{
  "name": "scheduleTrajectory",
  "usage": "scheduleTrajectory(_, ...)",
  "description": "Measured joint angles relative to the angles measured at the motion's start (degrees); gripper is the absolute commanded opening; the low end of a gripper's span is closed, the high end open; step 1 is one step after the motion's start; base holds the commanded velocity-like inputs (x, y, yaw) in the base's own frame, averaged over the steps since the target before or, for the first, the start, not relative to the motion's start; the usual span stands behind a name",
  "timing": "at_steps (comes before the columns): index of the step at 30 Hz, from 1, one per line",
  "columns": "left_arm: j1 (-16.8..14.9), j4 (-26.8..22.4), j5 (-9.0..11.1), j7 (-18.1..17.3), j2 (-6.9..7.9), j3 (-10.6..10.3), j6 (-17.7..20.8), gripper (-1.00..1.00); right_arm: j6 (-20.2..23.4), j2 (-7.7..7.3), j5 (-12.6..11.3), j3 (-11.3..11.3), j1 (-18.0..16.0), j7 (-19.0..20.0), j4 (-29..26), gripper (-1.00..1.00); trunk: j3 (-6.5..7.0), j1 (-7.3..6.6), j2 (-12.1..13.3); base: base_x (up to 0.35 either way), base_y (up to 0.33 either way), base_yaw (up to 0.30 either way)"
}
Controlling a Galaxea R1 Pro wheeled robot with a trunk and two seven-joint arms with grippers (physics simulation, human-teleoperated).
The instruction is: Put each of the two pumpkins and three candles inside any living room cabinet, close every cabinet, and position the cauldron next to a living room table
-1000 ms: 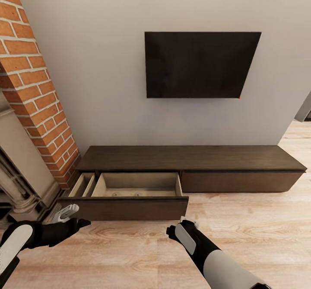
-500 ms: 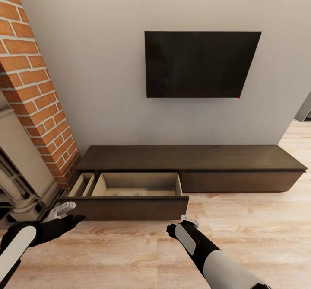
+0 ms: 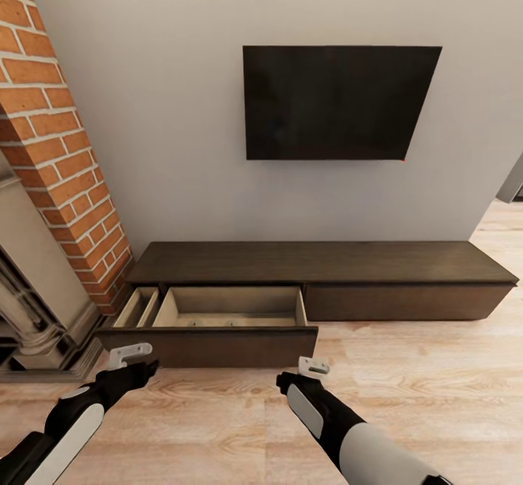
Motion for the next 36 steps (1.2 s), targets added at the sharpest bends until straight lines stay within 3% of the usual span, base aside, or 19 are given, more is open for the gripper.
scheduleTrajectory(3,0.0,2.4,-1.11,-0.01,-1.65,-0.64,-2.44,1.0,-0.87,0.0,0.1,0.74,0.11,0.0,0.0,1.0,-0.54,0.66,-1.2,0.0,0.0,0.0)
scheduleTrajectory(6,0.0,3.86,-1.5,0.01,-2.27,-0.95,-4.68,1.0,-2.04,0.0,0.14,1.14,0.29,0.01,0.0,1.0,-1.08,1.32,-2.41,0.0,0.0,0.0)
scheduleTrajectory(9,0.0,4.63,-2.08,0.08,-2.47,-1.08,-5.84,1.0,-4.39,0.0,0.19,2.76,0.38,0.02,0.0,1.0,-1.62,1.98,-3.61,0.0,0.0,0.0)
scheduleTrajectory(12,0.0,4.93,-2.37,0.09,-2.54,-1.26,-7.47,1.0,-7.49,0.0,0.24,5.85,0.48,0.03,0.15,1.0,-2.16,2.64,-4.81,0.0,0.0,0.0)
scheduleTrajectory(18,0.0,6.65,-3.2,0.01,-2.57,-1.73,-12.32,1.0,-12.44,0.0,0.48,7.84,0.59,0.03,0.46,1.0,-3.23,3.96,-7.22,0.0,0.0,0.0)
scheduleTrajectory(20,0.0,8.56,-4.12,-0.21,-2.57,-2.98,-13.96,1.0,-14.18,0.0,0.64,9.15,0.55,0.01,0.9,1.0,-3.59,4.39,-8.02,0.0,0.0,0.0)
scheduleTrajectory(31,-0.01,9.3,-4.59,-0.25,-2.57,-3.69,-16.16,1.0,-16.76,0.0,0.89,9.9,0.46,-0.04,1.12,1.0,-5.57,6.81,-12.44,0.0,0.0,0.0)
scheduleTrajectory(36,0.0,9.35,-5.79,-0.25,-2.57,-5.39,-17.36,1.0,-17.46,0.0,0.89,10.0,0.45,-0.09,1.53,1.0,-6.47,7.91,-14.44,0.0,0.0,0.0)
